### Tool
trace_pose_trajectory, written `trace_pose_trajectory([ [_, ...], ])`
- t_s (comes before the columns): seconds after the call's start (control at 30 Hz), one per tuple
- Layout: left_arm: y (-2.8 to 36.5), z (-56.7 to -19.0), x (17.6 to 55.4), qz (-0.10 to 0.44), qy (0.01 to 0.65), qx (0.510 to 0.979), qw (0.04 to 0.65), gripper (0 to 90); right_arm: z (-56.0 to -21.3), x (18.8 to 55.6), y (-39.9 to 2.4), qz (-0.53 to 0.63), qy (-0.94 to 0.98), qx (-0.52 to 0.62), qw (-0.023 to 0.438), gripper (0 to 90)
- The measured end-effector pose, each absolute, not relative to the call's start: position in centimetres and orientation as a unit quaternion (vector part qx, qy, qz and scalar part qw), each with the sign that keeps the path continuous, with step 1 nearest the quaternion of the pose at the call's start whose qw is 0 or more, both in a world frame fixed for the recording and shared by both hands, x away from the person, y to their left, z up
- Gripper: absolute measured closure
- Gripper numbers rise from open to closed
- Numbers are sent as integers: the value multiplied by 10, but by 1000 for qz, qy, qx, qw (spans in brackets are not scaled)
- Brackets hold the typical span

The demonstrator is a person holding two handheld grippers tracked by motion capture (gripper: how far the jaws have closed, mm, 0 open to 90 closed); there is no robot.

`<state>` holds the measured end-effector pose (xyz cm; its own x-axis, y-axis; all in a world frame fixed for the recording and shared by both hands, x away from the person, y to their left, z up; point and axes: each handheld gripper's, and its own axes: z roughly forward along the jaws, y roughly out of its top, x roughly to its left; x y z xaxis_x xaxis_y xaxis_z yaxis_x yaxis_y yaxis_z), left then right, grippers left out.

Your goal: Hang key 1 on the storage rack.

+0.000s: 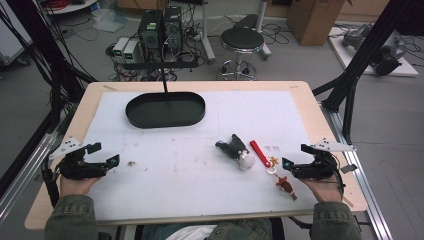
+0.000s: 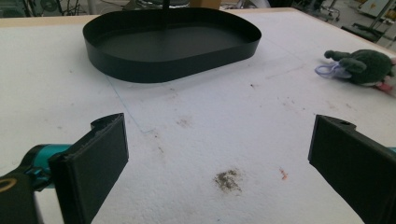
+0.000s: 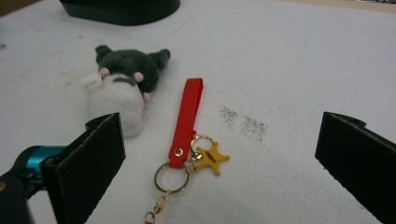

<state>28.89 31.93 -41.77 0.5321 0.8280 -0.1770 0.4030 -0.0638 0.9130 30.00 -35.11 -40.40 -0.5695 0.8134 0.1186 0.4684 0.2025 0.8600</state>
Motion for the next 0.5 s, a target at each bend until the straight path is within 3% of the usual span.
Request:
trace_pose_trajectory([
  [0.5,318,-417,291,203,436,702,525,54,-405,299,-351,460,754,433,180,5],
])
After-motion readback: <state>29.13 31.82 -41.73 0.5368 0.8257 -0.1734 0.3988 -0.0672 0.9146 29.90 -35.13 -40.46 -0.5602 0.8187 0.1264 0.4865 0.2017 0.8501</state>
